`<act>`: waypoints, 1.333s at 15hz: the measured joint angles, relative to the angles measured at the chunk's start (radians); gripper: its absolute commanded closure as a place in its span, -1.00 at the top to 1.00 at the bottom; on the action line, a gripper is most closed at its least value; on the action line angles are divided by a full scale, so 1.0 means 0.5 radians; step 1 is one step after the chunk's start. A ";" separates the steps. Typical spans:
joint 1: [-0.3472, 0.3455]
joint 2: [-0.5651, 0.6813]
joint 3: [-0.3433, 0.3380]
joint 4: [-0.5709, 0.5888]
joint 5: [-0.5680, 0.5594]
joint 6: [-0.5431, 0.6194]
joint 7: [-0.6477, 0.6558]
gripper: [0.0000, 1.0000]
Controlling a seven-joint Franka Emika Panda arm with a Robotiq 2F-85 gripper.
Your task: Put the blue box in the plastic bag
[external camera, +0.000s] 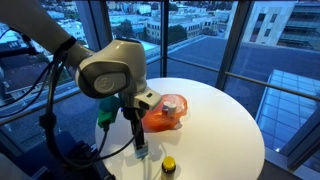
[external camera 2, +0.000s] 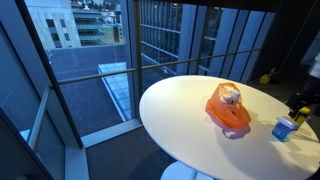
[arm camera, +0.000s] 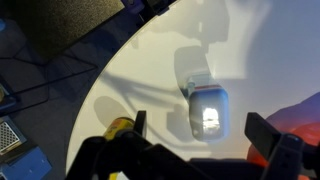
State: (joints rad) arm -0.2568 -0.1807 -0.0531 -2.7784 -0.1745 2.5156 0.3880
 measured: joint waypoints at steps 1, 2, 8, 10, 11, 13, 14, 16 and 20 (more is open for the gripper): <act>0.000 0.046 -0.007 0.003 0.000 0.048 0.000 1.00; 0.000 0.092 -0.013 0.006 0.000 0.094 0.000 1.00; 0.026 0.337 -0.033 0.056 -0.053 0.309 0.035 1.00; 0.061 0.407 -0.054 0.087 -0.087 0.342 0.065 0.56; 0.081 0.436 -0.068 0.105 -0.110 0.349 0.089 0.47; 0.125 0.483 -0.100 0.138 -0.136 0.350 0.121 0.22; 0.148 0.500 -0.117 0.153 -0.142 0.350 0.127 0.06; 0.186 0.523 -0.146 0.180 -0.142 0.350 0.136 -0.29; 0.236 0.529 -0.185 0.227 -0.142 0.337 0.169 -0.59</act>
State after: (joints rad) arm -0.1389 0.0836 -0.1457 -2.6649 -0.2455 2.6841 0.4724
